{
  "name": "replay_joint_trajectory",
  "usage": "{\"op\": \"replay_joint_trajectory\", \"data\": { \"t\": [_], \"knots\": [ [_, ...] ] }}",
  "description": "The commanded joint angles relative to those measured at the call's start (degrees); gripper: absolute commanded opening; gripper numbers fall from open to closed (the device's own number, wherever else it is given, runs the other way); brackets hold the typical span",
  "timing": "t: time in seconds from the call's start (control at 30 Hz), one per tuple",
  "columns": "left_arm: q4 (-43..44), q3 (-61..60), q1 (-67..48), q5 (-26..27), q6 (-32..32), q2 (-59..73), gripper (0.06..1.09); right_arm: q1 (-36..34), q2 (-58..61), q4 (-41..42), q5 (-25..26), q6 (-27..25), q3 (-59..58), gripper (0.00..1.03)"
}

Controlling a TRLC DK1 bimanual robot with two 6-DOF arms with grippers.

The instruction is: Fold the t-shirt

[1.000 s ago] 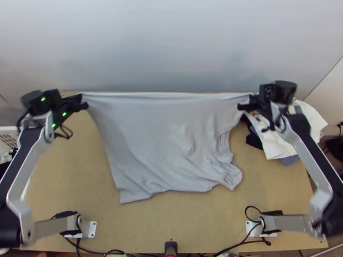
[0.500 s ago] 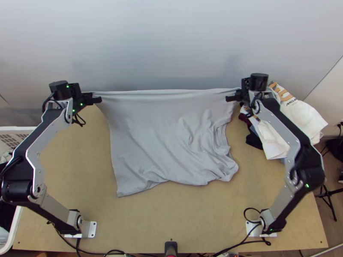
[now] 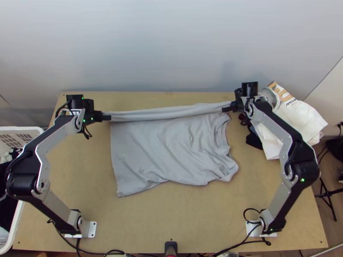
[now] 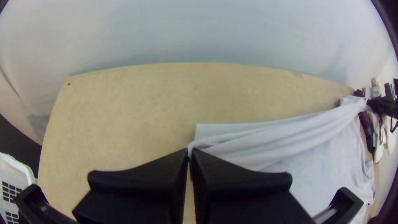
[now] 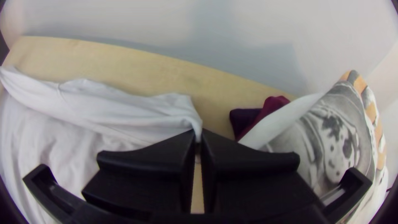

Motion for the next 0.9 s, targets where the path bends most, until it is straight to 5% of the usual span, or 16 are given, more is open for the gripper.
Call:
{"op": "replay_joint_trajectory", "data": {
  "t": [0.0, 0.7, 0.8, 0.87],
  "knots": [
    [-2.18, -5.99, -1.71, 0.19, 0.77, -3.91, 0.18, 2.8, -6.01, -2.15, -0.07, 0.53, -8.48, 0.03],
    [-2.35, -15.75, -5.67, 0.1, 4.64, -10.59, 0.2, 5.0, -12.96, -1.8, -0.07, 1.76, -22.46, 0.03],
    [-2.35, -16.1, -5.4, 0.19, 4.64, -10.76, 0.42, 5.0, -12.87, -1.27, -0.07, 2.2, -22.11, 0.18],
    [-3.5, -16.01, -5.23, 0.81, 4.99, -10.85, 0.86, 5.09, -12.78, -1.27, 0.01, 2.2, -21.93, 0.42]
  ]
}}
